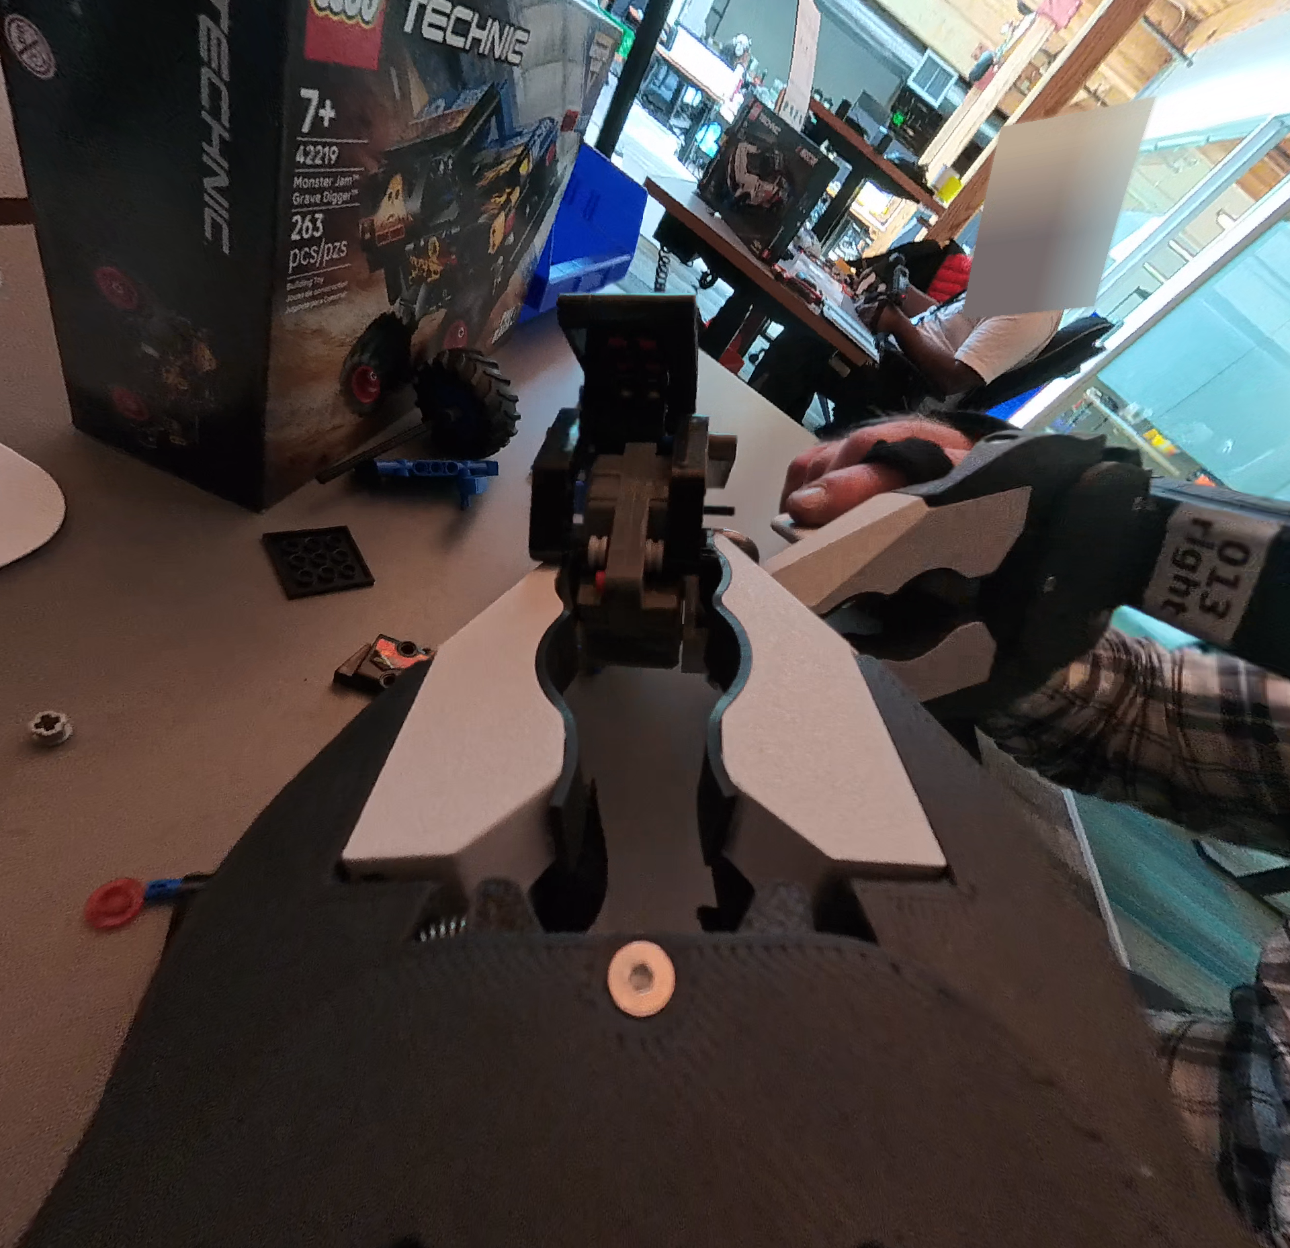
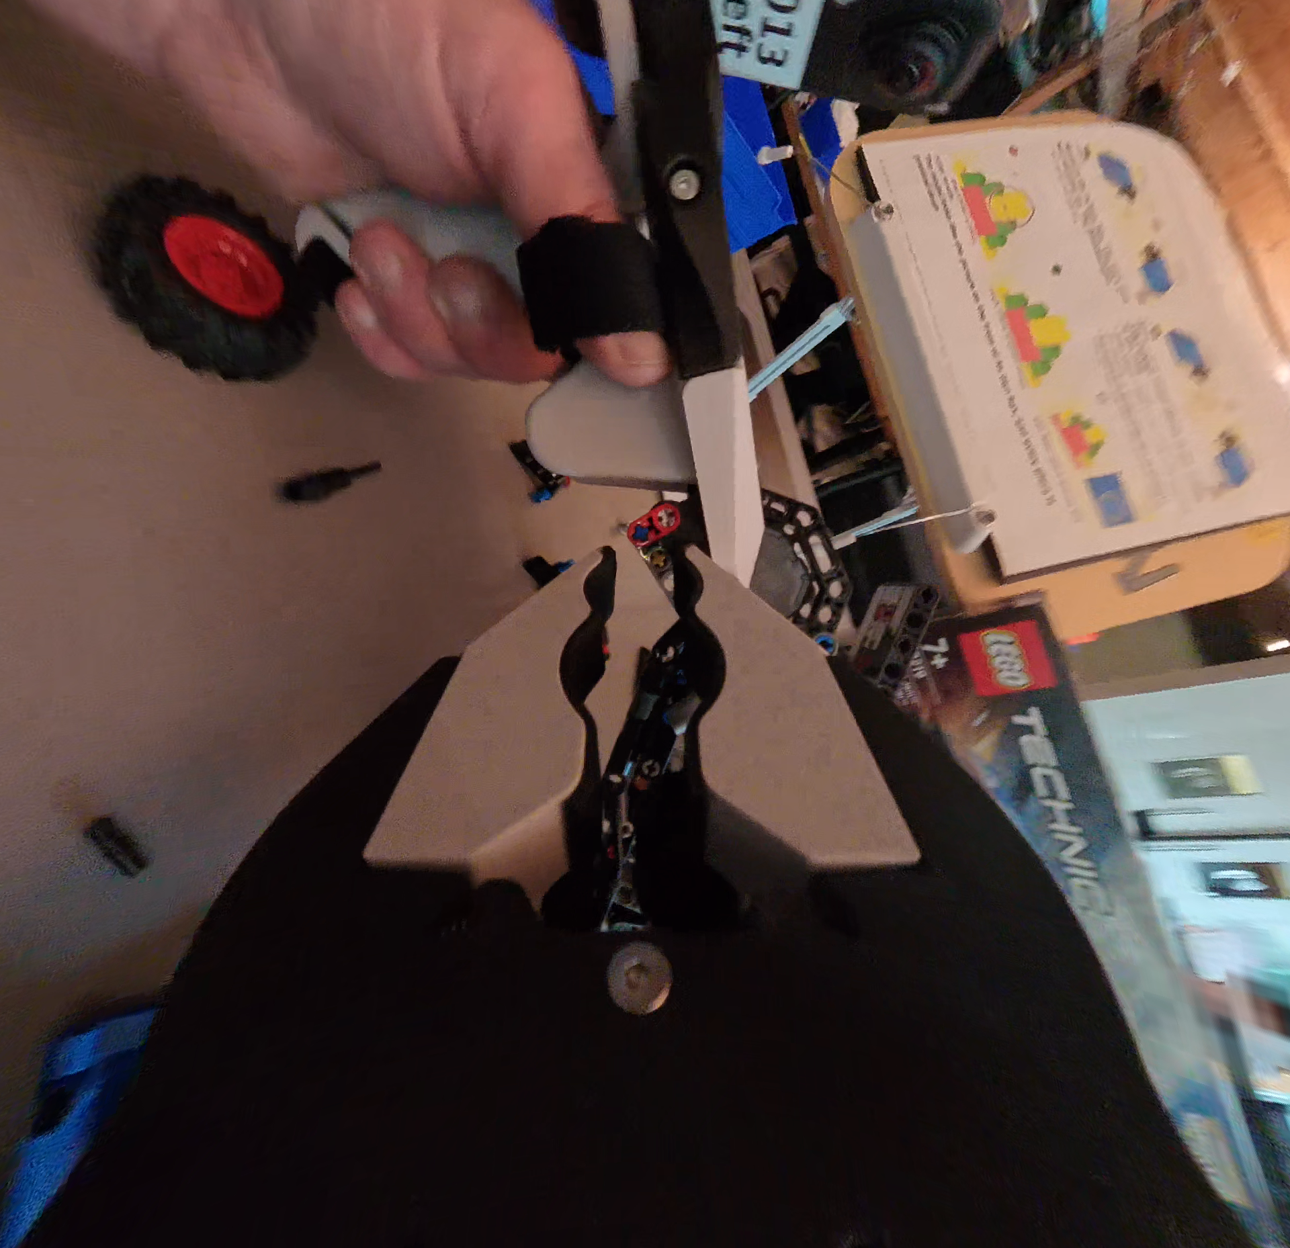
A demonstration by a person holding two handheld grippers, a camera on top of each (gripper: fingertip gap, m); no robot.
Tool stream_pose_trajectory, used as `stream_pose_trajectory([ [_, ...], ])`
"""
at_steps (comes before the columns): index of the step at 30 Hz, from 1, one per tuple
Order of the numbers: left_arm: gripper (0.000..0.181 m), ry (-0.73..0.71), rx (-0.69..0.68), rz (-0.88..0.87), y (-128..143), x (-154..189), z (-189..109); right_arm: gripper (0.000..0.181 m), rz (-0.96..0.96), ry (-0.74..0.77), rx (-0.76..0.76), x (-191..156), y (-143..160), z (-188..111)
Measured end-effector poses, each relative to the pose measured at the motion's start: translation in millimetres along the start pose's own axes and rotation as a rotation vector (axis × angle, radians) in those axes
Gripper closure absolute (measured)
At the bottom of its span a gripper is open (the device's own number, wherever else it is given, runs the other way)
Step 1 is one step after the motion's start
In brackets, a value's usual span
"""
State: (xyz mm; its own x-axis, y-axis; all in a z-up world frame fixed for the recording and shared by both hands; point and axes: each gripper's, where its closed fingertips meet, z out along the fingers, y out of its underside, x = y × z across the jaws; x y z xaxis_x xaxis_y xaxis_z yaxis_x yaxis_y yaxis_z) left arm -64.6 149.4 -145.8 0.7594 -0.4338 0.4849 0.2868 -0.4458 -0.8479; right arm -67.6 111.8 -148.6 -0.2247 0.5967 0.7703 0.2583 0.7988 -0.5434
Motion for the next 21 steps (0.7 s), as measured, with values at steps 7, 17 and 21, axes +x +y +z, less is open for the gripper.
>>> stream_pose_trajectory([
  [7,0.152,-0.092,0.106,-0.023,-13.6,-6.1,3.2,0.163,0.282,0.007,-0.027,7.3,-5.8,2.3],
  [17,0.151,-0.059,0.018,0.139,-8.9,3.9,-3.6,0.181,0.327,-0.142,0.035,-2.0,-2.8,-13.7],
  [21,0.154,-0.048,-0.017,0.142,-3.8,1.7,-1.4,0.181,0.385,-0.152,0.027,-0.4,5.2,-22.6],
])
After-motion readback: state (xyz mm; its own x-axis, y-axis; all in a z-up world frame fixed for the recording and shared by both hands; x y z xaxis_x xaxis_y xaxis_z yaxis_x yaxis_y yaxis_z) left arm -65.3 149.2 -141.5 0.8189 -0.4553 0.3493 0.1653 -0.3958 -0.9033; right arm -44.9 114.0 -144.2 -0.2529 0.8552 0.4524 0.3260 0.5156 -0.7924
